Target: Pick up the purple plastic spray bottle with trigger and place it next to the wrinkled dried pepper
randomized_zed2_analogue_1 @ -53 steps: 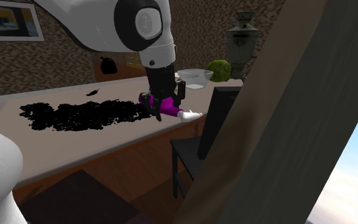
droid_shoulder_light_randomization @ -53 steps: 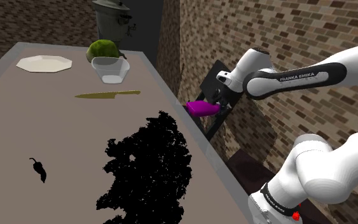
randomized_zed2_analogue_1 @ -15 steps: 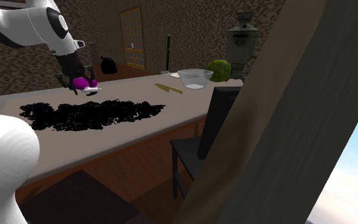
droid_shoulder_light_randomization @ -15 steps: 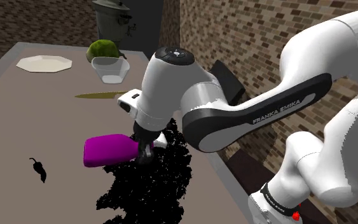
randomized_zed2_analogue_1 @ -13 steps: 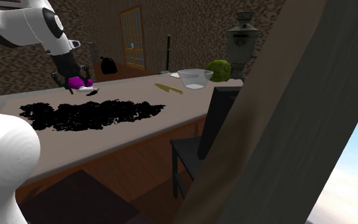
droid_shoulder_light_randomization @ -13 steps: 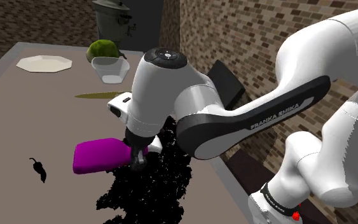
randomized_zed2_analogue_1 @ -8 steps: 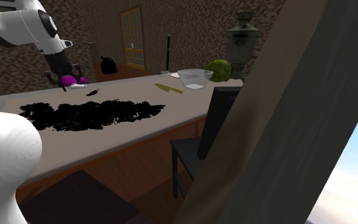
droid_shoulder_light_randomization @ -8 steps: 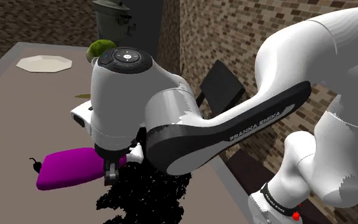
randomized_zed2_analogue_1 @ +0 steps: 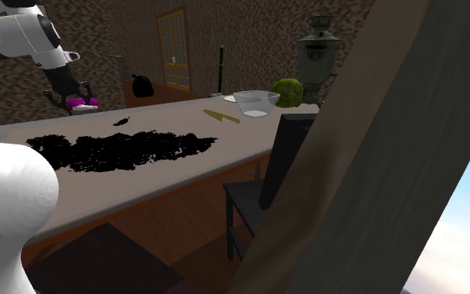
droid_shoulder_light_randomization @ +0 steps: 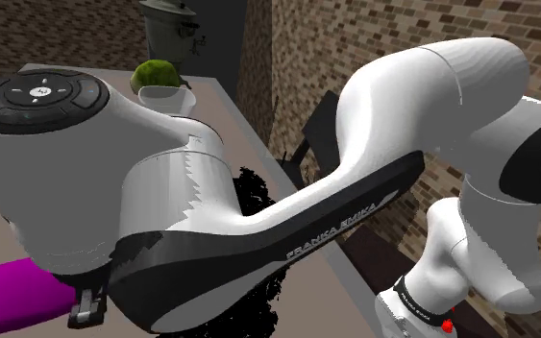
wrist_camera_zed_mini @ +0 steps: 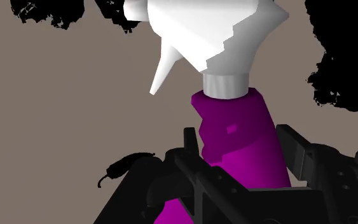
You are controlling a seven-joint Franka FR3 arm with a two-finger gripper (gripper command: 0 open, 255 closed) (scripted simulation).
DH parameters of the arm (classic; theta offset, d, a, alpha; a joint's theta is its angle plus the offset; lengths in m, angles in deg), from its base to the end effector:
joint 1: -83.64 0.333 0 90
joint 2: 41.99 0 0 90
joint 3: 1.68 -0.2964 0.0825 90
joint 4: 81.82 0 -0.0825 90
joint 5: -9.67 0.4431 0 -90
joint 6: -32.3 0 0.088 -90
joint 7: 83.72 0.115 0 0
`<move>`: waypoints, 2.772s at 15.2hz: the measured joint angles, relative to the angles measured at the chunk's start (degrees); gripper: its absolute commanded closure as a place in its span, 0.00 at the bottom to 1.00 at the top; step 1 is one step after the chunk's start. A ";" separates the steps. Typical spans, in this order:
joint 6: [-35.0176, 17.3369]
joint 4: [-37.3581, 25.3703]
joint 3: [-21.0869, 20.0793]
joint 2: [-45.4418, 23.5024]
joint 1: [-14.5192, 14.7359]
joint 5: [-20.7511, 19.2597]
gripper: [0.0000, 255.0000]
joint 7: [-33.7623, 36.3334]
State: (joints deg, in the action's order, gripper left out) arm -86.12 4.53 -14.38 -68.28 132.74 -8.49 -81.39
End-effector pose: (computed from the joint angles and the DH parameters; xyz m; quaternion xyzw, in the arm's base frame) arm 0.3864 0.6384 0.3702 0.8352 0.5387 0.0986 0.0505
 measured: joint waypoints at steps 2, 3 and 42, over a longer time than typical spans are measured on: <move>2.75 -7.54 0.06 -5.08 2.06 -0.82 1.00 0.99; 4.54 -12.38 0.19 -8.22 3.04 -1.15 1.00 0.99; 3.52 -18.03 0.68 -15.40 6.19 -2.61 0.00 3.87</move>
State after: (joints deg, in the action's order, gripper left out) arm -82.60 -13.51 -13.69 -83.68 138.93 -11.10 -77.52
